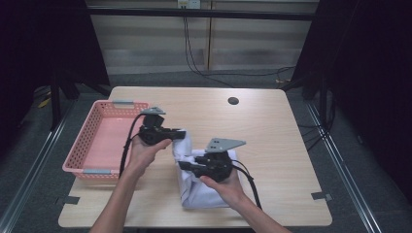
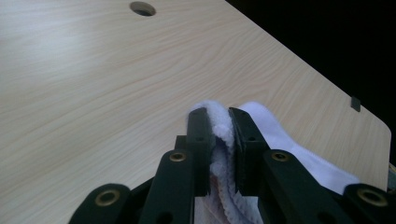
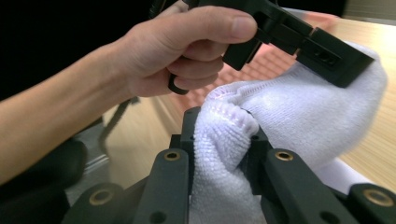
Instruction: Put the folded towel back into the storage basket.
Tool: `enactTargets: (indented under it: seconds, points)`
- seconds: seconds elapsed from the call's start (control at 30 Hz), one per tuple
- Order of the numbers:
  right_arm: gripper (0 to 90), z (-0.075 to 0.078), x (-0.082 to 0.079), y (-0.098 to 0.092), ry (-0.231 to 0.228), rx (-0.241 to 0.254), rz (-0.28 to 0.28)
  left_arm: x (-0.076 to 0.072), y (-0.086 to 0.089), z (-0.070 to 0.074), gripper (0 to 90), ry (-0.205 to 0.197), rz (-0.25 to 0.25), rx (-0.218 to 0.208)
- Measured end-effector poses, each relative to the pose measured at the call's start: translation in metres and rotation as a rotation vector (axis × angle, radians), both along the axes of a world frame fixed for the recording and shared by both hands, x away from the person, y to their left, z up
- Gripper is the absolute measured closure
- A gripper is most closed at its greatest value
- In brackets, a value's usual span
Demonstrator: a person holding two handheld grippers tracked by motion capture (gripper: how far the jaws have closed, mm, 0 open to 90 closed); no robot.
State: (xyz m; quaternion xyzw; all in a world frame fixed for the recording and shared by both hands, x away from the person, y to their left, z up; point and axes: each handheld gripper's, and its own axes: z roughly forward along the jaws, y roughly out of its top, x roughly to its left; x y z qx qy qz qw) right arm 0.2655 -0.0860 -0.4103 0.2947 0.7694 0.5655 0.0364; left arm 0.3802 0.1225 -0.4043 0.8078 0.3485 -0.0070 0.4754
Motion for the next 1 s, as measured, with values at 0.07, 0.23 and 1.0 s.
enactTargets:
  seconds: [0.07,0.23,1.0]
  points:
    - [76.8,-0.005,-0.004,-0.018,-0.001,-0.005,-0.034,0.004,-0.019,-0.005,79.4,0.018,-0.019,0.001]
    - [76.1,-0.021,-0.014,-0.052,0.029,-0.054,-0.111,0.006,-0.066,-0.026,78.4,0.044,-0.071,0.051]
    - [34.6,-0.041,-0.029,-0.142,0.117,-0.171,-0.297,-0.001,-0.100,-0.029,47.8,0.004,-0.089,-0.021]
